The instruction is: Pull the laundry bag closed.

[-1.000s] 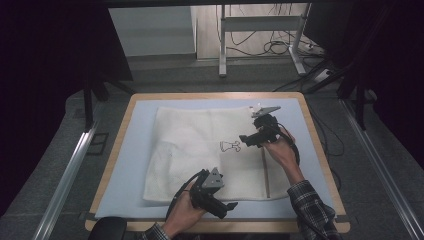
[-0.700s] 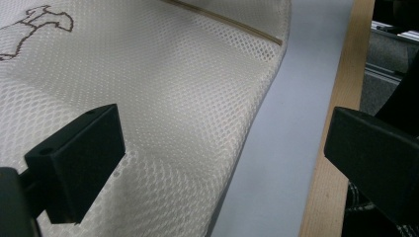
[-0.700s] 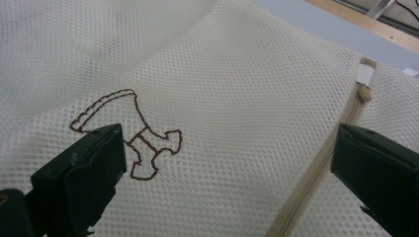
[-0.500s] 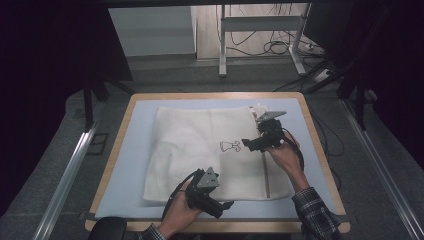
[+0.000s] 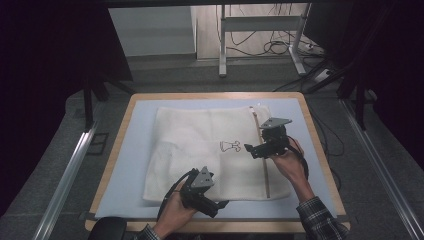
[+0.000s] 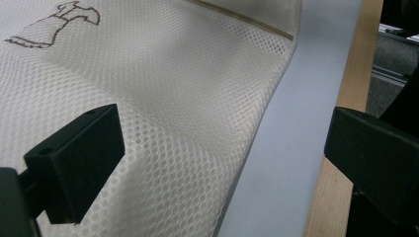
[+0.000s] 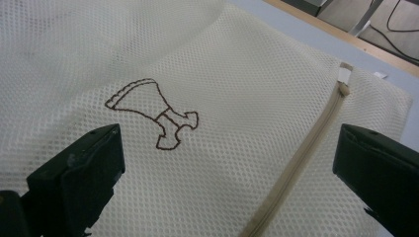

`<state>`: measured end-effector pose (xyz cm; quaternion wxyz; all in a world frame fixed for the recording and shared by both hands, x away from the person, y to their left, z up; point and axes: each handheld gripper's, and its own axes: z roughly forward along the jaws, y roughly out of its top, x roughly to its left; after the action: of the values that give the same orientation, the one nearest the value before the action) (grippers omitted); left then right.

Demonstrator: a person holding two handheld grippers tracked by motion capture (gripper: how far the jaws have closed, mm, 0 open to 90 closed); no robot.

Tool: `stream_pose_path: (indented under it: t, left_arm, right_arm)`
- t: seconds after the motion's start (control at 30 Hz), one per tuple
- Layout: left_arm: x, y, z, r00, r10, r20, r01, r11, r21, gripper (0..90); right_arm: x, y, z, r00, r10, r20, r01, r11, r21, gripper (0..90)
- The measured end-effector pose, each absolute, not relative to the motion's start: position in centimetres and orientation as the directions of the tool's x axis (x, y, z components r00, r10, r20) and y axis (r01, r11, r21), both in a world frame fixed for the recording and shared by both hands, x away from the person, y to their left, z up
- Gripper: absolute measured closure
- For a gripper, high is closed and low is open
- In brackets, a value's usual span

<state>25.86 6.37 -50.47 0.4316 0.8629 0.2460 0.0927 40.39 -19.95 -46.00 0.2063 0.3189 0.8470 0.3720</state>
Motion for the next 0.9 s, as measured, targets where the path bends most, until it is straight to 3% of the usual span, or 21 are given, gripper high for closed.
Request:
stream_pose_path:
  t: [0.9]
  left_arm:
    - [25.0,9.3,-50.4,0.854,0.519,-0.040,0.331,-0.483,0.811,0.7]
  right_arm:
    - [35.6,-20.3,-46.6,-0.723,0.679,-0.125,0.364,0.529,0.767,0.0]
